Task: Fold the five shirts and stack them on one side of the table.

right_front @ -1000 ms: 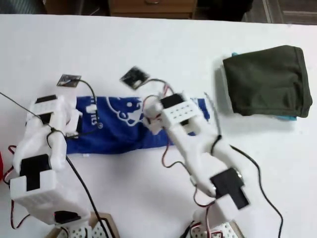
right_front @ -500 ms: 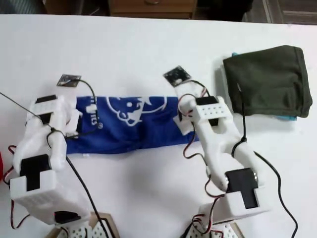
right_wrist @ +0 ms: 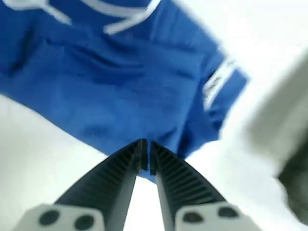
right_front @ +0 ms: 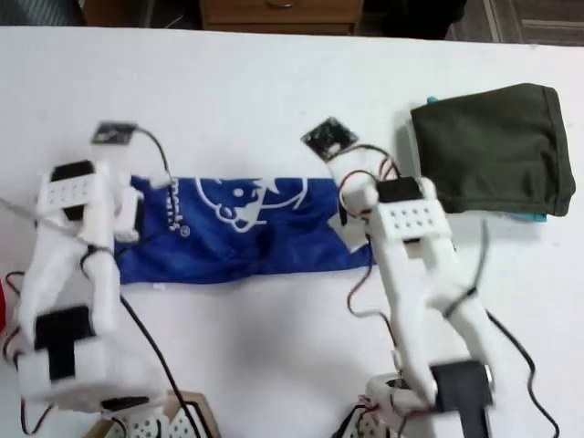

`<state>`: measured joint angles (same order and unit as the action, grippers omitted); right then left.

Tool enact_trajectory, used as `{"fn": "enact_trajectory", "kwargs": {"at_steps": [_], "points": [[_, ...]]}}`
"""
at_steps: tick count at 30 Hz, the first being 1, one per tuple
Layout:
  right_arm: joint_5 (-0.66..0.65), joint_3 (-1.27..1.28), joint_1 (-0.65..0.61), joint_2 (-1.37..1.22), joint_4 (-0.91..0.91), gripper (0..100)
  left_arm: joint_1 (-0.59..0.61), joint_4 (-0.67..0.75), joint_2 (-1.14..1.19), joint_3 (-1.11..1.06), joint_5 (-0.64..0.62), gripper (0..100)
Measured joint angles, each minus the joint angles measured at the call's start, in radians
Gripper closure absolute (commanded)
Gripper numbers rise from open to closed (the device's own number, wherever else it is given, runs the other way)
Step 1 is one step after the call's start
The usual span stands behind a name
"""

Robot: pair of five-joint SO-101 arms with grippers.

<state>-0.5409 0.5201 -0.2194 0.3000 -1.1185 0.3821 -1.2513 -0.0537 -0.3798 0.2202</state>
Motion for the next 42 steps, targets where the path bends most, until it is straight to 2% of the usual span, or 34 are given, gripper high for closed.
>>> {"fn": "enact_trajectory", "kwargs": {"at_steps": [2,6,8,14,17,24,34,36,39,41,42], "points": [[0.000,0.000,0.021,0.083,-0.028,97.7,0.006,-0.028,-0.075,0.014,0.002,96],[0.000,0.000,0.097,0.157,-0.118,90.3,0.074,-0.018,-0.087,0.020,-0.008,81],[0.000,0.000,0.140,0.167,-0.169,88.8,0.100,-0.002,-0.035,0.037,-0.009,77],[0.000,0.011,0.282,0.190,-0.222,88.8,0.149,0.005,0.239,0.215,-0.041,79],[-0.046,0.055,0.324,0.216,-0.222,90.9,0.147,-0.026,0.387,0.333,-0.044,79],[-0.097,0.181,0.341,0.368,-0.222,95.4,0.114,-0.152,0.635,0.559,-0.046,79],[-0.101,0.278,0.341,0.617,-0.255,95.7,0.017,-0.269,0.783,0.710,-0.137,79],[-0.101,0.302,0.341,0.635,-0.259,95.7,0.017,-0.270,0.790,0.713,-0.137,82],[-0.101,0.351,0.341,0.646,-0.259,95.7,0.014,-0.270,0.792,0.713,-0.137,99],[-0.101,0.396,0.341,0.647,-0.252,95.7,0.000,-0.270,0.793,0.713,-0.138,96],[-0.101,0.423,0.342,0.647,-0.244,95.7,-0.006,-0.278,0.793,0.713,-0.138,98]]}}
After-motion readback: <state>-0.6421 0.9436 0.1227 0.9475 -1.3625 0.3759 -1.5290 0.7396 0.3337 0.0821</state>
